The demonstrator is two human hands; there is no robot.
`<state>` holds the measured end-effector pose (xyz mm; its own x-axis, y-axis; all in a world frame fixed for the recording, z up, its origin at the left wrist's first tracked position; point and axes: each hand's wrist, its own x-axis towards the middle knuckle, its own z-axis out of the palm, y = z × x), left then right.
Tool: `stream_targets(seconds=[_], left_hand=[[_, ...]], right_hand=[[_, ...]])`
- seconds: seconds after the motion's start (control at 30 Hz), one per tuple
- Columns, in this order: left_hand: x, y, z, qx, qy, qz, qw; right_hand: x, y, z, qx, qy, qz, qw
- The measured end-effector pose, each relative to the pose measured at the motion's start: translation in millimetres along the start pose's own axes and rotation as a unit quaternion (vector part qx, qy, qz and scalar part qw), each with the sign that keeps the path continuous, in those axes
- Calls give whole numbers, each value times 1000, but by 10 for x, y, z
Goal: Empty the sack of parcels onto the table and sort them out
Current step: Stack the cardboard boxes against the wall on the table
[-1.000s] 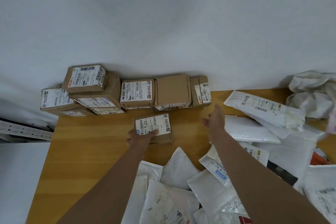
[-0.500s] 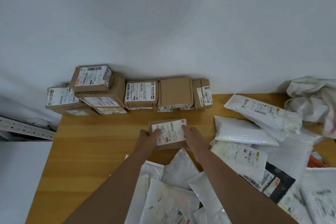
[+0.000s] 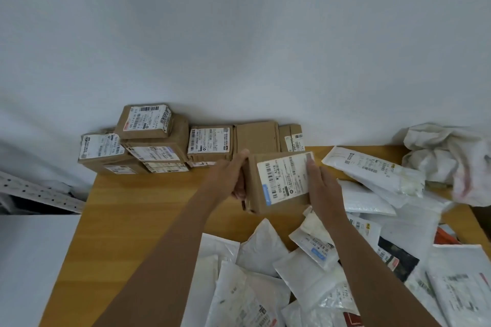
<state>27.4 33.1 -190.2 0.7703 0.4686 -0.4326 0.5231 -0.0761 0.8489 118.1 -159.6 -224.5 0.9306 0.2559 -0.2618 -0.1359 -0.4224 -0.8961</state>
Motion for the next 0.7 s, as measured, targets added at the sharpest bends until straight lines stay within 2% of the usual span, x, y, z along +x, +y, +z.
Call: stream_targets(seconds=[0.13, 0.23, 0.3, 0.47, 0.6, 0.7], left_hand=[[84, 284, -102, -53, 69, 56, 995], [185, 387, -154, -56, 109, 115, 986], [269, 411, -174, -65, 125, 121, 983], [361, 335, -122, -45, 135, 114, 983], [261, 384, -97, -82, 83, 165, 979], [367, 335, -104, -83, 94, 162, 979]], right_hand=[[82, -397, -58, 9, 23, -86, 996], [230, -577, -52, 18, 11, -128, 992], [360, -590, -29, 7, -9, -134, 991], [610, -476, 45, -28, -73, -117, 990], [621, -493, 87, -8, -50, -144, 988], [568, -676, 86, 37, -61, -146, 987]])
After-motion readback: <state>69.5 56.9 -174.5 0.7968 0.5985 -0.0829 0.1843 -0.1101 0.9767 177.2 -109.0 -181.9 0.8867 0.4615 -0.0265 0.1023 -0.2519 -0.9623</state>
